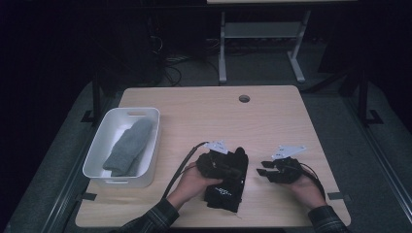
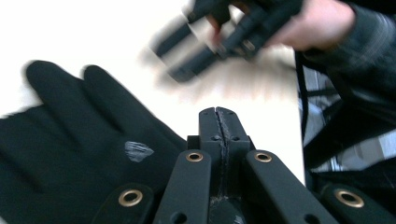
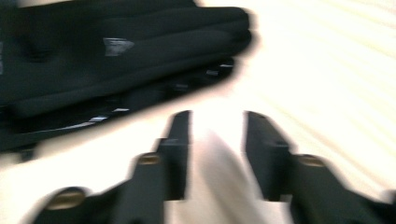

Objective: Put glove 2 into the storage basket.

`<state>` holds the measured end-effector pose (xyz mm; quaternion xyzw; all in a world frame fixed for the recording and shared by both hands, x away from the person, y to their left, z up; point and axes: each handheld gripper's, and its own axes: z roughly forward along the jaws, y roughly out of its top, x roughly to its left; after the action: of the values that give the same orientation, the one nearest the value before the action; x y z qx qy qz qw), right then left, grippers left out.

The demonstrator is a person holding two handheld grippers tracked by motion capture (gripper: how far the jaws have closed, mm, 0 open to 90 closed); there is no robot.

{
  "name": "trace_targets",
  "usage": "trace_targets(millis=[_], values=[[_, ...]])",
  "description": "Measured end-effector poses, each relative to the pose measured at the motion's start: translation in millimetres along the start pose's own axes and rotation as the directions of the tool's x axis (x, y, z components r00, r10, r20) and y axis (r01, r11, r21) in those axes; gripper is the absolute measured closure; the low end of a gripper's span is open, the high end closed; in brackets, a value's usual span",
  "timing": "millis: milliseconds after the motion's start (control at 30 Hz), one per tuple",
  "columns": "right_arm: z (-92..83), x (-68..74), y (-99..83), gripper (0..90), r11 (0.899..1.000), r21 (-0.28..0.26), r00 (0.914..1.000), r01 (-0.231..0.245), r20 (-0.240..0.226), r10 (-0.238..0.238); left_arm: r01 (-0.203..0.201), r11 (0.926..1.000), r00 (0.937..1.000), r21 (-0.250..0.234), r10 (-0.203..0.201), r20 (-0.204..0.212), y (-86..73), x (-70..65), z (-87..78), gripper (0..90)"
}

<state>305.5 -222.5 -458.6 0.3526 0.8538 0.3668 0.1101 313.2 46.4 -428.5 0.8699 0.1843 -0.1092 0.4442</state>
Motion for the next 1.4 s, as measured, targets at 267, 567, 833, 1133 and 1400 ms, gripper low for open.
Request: trace_targets(millis=[267, 567, 833, 1133, 1400], values=[[3.7, -13.7, -6.3, 25.2, 1.0, 0.007, 0.9953, -0.027, 0.094, 0.026, -0.04, 0.995, 0.9982, 0.092, 0.035, 0.048, -12.1, -22.9, 23.7, 89.2], [6.4, -20.5, -8.9, 18.9, 0.998, -0.01, 0.9905, -0.057, 0.125, 0.058, -0.079, 0.9724, 0.9959, 0.22, 0.087, -0.026, -20.0, -22.7, 28.0, 89.3], [7.0, -22.1, -11.1, 17.7, 0.998, -0.005, 0.988, -0.068, 0.138, 0.068, -0.047, 0.9684, 0.9929, 0.245, 0.072, -0.095, -30.8, -11.4, 5.2, 89.3], [8.3, -22.7, -12.1, 17.1, 0.997, 0.0, 0.9877, -0.076, 0.137, 0.075, 0.017, 0.9727, 0.9832, 0.231, 0.026, -0.181, -48.5, 5.8, -31.9, 89.3], [10.4, -24.2, -14.0, 15.5, 0.997, 0.006, 0.9884, -0.071, 0.135, 0.07, 0.035, 0.9818, 0.9772, 0.187, 0.005, -0.212, -51.5, 9.4, -56.0, 89.2]])
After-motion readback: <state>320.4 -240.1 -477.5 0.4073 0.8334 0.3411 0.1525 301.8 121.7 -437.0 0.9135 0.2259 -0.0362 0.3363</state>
